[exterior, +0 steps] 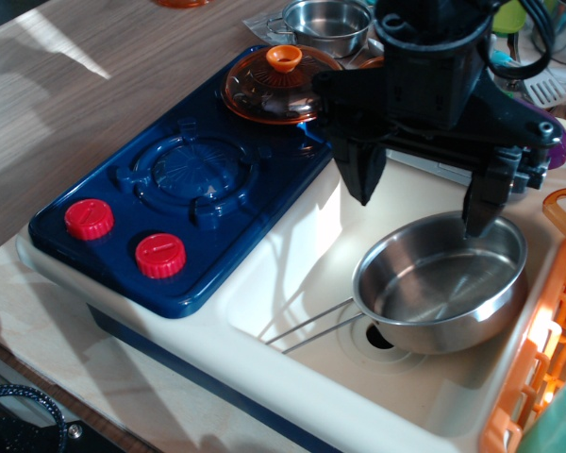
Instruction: Put pan on stove from sink
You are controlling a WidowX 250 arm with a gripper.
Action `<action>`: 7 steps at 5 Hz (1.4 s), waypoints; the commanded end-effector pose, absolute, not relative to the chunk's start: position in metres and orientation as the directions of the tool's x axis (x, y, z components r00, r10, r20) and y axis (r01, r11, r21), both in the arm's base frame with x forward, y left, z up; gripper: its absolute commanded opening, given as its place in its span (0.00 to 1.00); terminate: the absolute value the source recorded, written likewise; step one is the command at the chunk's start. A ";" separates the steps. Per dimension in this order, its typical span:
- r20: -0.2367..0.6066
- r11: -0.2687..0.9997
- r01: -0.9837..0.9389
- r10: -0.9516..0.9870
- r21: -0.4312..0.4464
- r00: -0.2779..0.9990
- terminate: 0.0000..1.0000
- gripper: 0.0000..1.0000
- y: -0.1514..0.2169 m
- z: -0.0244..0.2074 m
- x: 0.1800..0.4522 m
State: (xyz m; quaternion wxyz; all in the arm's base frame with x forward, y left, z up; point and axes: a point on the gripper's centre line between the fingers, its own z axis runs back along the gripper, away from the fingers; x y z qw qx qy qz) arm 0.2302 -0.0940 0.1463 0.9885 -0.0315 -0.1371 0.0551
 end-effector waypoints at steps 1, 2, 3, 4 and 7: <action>0.268 0.992 -0.100 0.118 -0.077 0.956 0.00 1.00 -0.094 0.146 0.230; 0.343 0.993 0.108 -0.087 -0.043 0.935 0.00 1.00 -0.101 0.154 0.229; 0.391 0.979 0.200 -0.173 -0.028 0.904 0.00 1.00 -0.111 0.153 0.220; 0.449 0.965 0.254 -0.197 -0.068 0.871 0.00 1.00 -0.118 0.143 0.208; 0.450 0.937 0.306 -0.205 -0.165 0.870 0.00 1.00 -0.132 0.117 0.219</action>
